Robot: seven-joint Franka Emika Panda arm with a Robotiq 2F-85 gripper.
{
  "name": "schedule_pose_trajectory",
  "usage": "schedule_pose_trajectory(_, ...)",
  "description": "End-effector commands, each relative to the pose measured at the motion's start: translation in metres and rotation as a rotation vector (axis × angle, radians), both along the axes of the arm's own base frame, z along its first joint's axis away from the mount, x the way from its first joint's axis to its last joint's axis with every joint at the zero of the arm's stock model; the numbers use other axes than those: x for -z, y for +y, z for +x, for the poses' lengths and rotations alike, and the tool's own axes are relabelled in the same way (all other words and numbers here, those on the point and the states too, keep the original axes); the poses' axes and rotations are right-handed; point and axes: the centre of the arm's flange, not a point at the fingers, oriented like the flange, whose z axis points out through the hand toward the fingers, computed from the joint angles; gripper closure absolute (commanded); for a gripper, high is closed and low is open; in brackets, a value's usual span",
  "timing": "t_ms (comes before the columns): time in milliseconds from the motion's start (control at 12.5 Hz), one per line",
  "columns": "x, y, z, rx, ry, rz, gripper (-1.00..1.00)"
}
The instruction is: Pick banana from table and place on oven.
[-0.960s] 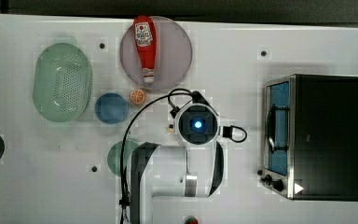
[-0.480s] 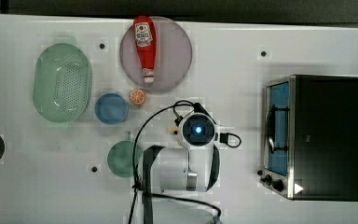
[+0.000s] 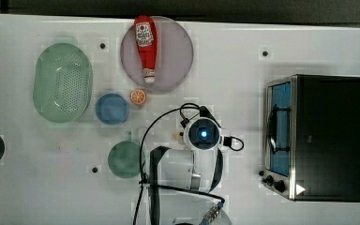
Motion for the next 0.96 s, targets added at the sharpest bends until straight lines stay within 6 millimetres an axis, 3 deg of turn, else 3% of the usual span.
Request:
schedule_pose_trajectory(80, -0.014, 0.011, 0.013, 0.008, -0.031, -0.002, 0.28)
schedule_pose_trajectory(240, -0.014, 0.012, 0.013, 0.008, -0.031, -0.002, 0.64)
schedule_pose_trajectory(480, -0.037, 0.014, 0.021, 0.002, -0.076, 0.0, 0.64)
schedule_pose_trajectory(720, -0.106, 0.018, 0.033, -0.005, -0.171, 0.003, 0.64)
schedule_pose_trajectory(960, -0.21, 0.023, 0.034, -0.015, -0.196, 0.011, 0.64)
